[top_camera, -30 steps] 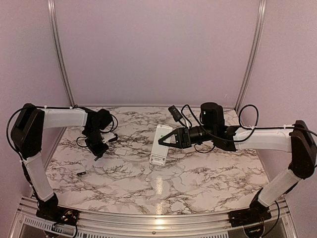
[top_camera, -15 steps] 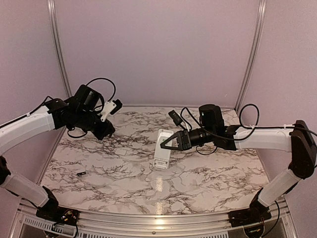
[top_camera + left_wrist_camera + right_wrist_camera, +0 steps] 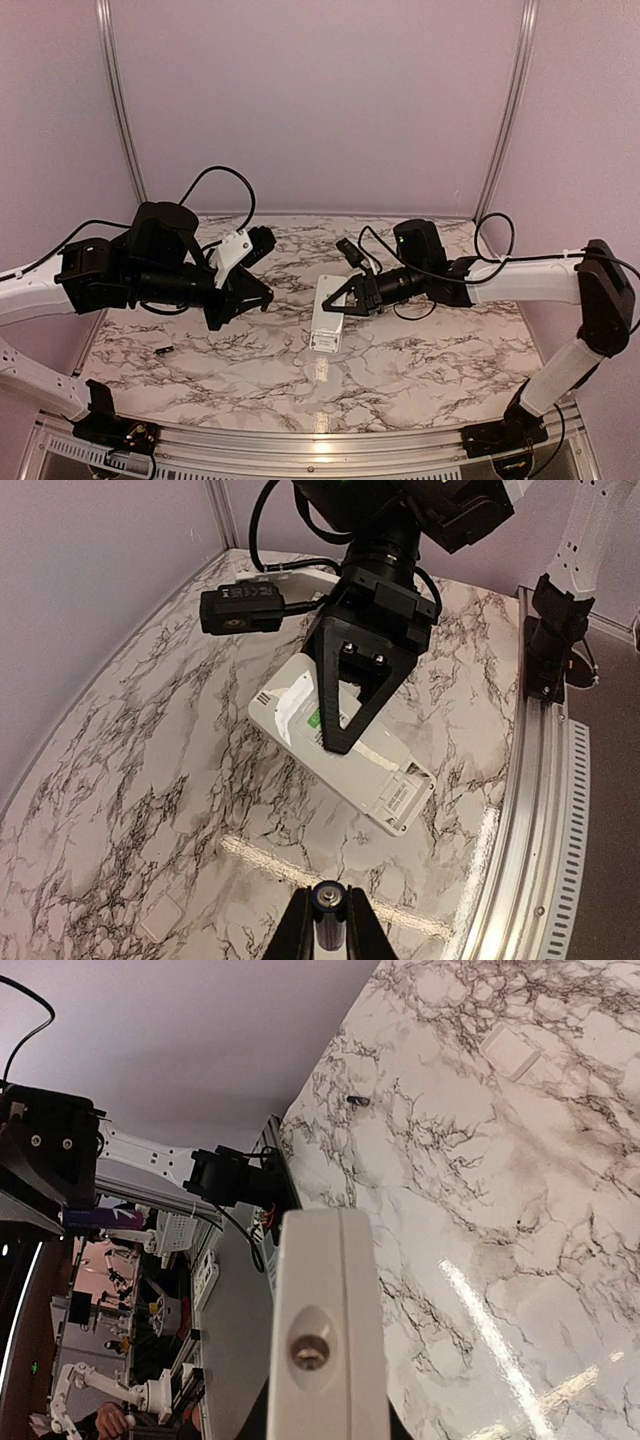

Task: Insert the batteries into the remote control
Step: Place the battery at the center of the board.

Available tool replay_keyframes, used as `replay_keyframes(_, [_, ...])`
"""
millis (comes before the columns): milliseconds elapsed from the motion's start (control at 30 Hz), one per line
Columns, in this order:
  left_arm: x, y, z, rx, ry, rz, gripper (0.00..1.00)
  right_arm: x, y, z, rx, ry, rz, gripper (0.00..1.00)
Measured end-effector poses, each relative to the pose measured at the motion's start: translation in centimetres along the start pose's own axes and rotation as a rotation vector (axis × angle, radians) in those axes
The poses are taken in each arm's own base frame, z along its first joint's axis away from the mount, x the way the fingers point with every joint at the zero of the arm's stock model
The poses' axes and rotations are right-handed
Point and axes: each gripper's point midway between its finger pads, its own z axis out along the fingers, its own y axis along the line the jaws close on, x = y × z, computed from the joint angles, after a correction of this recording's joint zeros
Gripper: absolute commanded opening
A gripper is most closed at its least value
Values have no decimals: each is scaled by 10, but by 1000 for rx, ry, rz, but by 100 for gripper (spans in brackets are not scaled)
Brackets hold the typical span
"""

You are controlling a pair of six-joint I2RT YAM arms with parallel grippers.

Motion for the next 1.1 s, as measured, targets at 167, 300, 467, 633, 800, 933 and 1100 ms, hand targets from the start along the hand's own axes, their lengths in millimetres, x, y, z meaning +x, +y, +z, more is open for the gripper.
replay_keyframes(167, [6, -35, 20, 76, 51, 77, 0, 17, -4, 17, -10, 62, 60, 0])
replay_keyframes(300, [5, -63, 30, 138, 58, 146, 0, 30, -8, 29, -13, 108, 105, 0])
replay_keyframes(467, [11, -83, 51, 178, 94, 199, 0, 35, -5, 35, -21, 130, 123, 0])
replay_keyframes(633, [33, -100, 72, 213, 163, 237, 0, 34, 0, 38, -34, 133, 122, 0])
replay_keyframes(800, [41, -105, 79, 223, 189, 254, 0, 36, 3, 40, -46, 142, 122, 0])
replay_keyframes(933, [37, -106, 85, 223, 191, 264, 0, 36, 4, 42, -52, 145, 122, 0])
replay_keyframes(1100, [44, -108, 95, 228, 221, 282, 0, 36, 5, 42, -57, 147, 118, 0])
